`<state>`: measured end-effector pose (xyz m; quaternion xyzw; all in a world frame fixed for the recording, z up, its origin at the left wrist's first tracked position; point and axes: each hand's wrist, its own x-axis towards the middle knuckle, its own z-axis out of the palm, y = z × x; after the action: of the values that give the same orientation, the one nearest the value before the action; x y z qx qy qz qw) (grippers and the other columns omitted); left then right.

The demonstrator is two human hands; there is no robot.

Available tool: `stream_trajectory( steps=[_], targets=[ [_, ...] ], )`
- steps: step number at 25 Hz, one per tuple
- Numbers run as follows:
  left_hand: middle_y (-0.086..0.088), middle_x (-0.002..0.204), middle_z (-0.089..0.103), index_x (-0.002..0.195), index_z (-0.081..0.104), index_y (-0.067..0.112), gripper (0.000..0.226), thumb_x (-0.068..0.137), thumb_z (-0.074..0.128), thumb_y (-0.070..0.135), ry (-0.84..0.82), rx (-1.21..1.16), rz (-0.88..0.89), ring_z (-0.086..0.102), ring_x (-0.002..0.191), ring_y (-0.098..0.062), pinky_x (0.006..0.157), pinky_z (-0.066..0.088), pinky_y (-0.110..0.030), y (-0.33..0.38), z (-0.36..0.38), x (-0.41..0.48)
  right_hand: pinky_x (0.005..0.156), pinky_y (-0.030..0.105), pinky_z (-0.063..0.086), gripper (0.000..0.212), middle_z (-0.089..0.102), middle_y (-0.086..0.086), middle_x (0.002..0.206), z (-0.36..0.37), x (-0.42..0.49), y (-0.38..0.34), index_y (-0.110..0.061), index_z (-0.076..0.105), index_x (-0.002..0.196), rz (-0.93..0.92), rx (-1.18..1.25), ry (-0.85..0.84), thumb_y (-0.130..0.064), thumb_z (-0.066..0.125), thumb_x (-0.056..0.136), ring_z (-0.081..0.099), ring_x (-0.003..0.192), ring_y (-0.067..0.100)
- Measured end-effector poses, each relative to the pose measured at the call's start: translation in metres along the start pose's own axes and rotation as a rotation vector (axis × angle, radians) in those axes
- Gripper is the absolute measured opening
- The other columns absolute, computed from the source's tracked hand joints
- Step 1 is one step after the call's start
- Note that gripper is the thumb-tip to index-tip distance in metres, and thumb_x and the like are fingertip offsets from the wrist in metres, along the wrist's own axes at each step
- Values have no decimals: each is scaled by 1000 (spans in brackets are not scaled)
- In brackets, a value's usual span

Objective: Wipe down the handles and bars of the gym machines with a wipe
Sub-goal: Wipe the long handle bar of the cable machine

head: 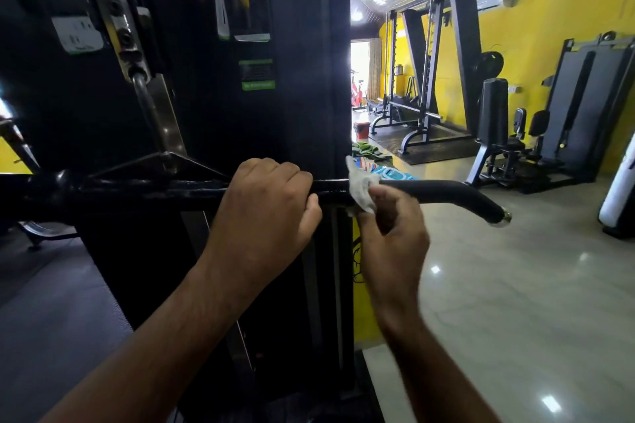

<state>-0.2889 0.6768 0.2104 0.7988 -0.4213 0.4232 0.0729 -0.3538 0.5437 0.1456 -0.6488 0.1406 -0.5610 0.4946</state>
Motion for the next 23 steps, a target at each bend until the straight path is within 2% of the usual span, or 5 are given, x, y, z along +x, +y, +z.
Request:
stream_trajectory(
  steps=[3,8,13,18,23],
  targets=[
    [-5,86,70,91,70,9,29,90,50,30,22,-8,34,63,82,-24,91,41,-38,0,2,4,85,28,58,28,69,7,111,28,-14,-10,-15,60,108,594,704,164,5,64,89,69,101,17],
    [-9,95,72,102,71,5,26,89,57,23,110,-27,58,65,87,-26,94,41,-38,-3,4,0,71,29,57,18,65,15,98,46,0,-21,-5,58,101,964,1119,223,8,46,97,65,83,20],
    [-11,106,71,113,68,3,31,91,57,22,142,-14,85,65,96,-26,99,41,-39,-5,7,0,78,28,58,23,70,10,101,46,2,-32,-8,62,103,844,1060,183,3,42,100,68,95,18],
    [-11,110,70,115,68,3,31,91,58,20,175,-26,87,64,99,-25,101,41,-39,-5,6,1,85,25,55,19,67,0,98,41,16,-27,-23,58,90,661,806,374,-8,53,100,66,93,7],
    [-12,111,70,115,68,3,31,91,58,19,191,-62,65,64,101,-25,103,40,-40,-5,2,-3,84,18,50,21,55,-4,112,39,1,7,-34,50,101,-101,136,223,-17,61,96,54,99,1]
  ],
)
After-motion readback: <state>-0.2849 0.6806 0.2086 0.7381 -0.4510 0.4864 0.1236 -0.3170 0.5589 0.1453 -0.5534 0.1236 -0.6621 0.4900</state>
